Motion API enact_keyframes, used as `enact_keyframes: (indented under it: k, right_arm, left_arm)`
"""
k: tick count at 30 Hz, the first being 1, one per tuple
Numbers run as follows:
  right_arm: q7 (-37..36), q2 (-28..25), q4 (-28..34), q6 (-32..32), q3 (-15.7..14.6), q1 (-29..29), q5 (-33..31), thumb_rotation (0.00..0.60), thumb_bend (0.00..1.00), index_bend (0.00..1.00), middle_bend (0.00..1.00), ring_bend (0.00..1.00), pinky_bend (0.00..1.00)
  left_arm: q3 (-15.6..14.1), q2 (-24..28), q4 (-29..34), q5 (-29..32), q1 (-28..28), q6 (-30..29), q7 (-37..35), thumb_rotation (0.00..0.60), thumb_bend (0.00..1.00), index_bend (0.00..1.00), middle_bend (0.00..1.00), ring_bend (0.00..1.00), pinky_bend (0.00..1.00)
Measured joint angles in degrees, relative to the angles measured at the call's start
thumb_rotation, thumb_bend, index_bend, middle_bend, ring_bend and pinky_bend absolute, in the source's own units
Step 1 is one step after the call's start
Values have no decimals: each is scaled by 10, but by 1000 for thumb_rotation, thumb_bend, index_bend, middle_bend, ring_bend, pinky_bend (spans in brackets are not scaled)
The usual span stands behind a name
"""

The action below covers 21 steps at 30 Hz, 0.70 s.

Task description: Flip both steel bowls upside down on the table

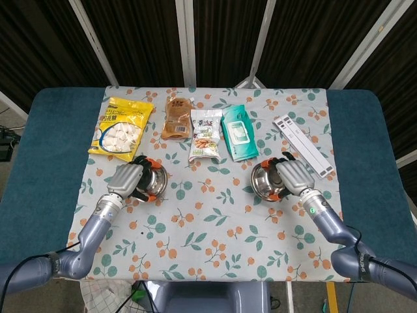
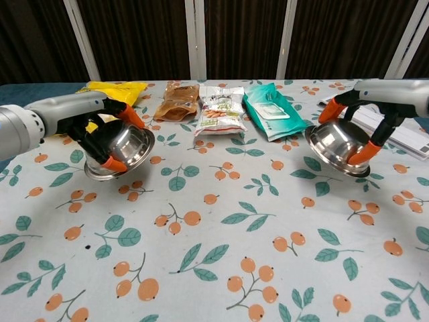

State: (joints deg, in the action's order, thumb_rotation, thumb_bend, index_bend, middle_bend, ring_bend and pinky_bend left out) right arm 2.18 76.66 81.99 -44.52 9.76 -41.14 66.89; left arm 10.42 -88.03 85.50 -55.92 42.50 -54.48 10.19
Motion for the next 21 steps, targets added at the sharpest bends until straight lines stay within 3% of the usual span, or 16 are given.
enact_keyframes:
  k: [4,6,8,11,14,21]
  right_arm:
    - [16,25,-18,9,-4,-9,-18,600,72,437,323,372,94]
    - [22,32,-23,14,-5,-13,-26,600,72,408,315,336,82]
    - [29,34,-24,21,-8,-16,-34,600,72,325,245,241,47]
    - [45,37,-23,26,-12,-20,-41,600,65,238,118,145,10]
    - [61,45,-21,20,-12,-22,-47,600,44,154,34,109,0]
    - [23,40,0,-11,8,-15,-42,600,37,59,0,95,0]
  left_arm:
    - [6,-35,-48,-15,10,22,-30,600,11,277,166,74,285]
    - [6,-45,-63,-17,15,37,-32,600,1,214,77,17,171]
    - [5,-51,-69,-16,21,56,-35,600,0,157,18,0,103]
    - [4,-55,-73,-16,29,79,-41,600,0,119,0,0,83]
    - [5,-56,-73,-30,31,76,-44,600,0,115,0,0,67]
    - [18,-35,-39,-69,25,35,-57,600,0,97,0,0,50]
